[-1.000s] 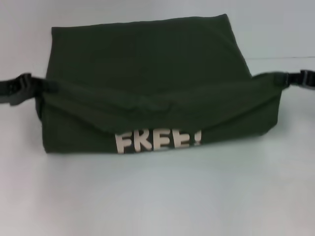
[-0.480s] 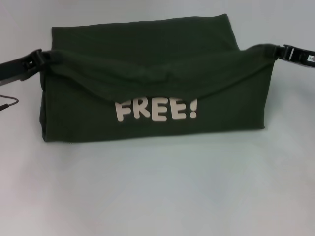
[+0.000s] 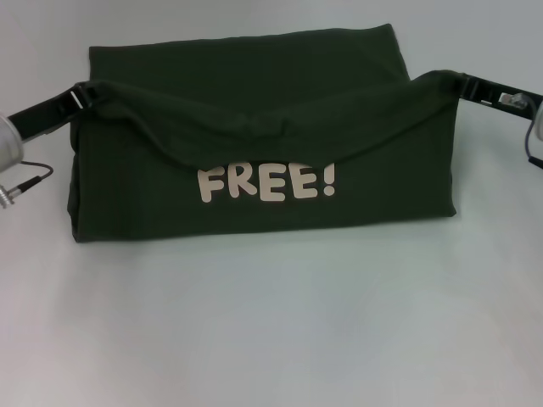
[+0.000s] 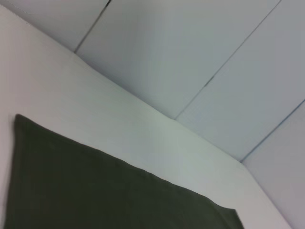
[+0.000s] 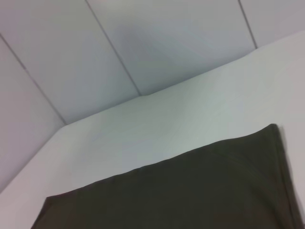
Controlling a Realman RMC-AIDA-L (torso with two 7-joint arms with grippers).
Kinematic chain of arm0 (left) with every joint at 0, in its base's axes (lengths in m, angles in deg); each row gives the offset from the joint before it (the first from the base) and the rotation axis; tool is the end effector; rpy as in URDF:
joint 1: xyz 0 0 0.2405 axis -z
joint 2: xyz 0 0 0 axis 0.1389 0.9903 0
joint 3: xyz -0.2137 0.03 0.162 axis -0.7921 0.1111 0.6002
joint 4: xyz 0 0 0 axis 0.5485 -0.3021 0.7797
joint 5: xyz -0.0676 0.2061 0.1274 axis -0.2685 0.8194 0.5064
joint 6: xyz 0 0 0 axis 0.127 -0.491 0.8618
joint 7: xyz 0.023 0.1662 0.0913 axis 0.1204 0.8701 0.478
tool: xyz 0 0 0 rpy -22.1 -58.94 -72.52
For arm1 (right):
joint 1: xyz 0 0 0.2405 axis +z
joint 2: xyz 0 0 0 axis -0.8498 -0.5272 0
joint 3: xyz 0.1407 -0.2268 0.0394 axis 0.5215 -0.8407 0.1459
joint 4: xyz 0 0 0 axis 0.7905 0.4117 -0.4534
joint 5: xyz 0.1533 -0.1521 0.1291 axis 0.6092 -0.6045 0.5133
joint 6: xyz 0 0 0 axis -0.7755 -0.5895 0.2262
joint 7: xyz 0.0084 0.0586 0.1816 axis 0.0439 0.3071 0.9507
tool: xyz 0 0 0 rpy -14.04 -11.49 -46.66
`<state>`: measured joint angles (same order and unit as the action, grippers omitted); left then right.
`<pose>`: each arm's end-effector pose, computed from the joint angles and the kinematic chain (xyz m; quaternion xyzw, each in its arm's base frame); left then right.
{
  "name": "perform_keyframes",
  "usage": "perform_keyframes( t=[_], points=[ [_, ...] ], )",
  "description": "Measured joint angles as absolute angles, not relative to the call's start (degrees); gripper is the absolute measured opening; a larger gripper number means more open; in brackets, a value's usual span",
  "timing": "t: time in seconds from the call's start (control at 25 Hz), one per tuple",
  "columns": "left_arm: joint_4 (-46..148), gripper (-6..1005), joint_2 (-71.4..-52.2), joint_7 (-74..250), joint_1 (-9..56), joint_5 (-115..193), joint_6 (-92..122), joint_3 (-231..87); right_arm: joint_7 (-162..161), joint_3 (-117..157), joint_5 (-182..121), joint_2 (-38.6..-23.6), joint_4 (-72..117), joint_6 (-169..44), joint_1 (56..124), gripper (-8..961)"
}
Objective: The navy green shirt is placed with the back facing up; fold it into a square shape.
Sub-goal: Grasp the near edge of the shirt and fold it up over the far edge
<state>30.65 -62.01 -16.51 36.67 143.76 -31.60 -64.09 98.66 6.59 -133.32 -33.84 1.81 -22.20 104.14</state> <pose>-0.3127 0.5214 0.0063 -0.6981 -0.5321 -0.3443 0.3331 0.3055 0.5361 0.0039 -0.7407 0.4840 0.2810 0.3716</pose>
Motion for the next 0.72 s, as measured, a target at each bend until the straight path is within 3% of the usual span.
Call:
perform_keyframes(
  t=[0.32,0.72],
  points=[
    [32.18,29,-64.03,-9.48,38.27,141.65,-27.42,-64.12,95.42,6.54,-131.98,-35.56,3.93,-31.27,105.58,29],
    [33.07,29,-64.41,-6.99,39.32,140.74,-24.57,-64.36,93.51,5.33,-130.24,-35.76,4.34,-34.04,106.22,47]
  ],
)
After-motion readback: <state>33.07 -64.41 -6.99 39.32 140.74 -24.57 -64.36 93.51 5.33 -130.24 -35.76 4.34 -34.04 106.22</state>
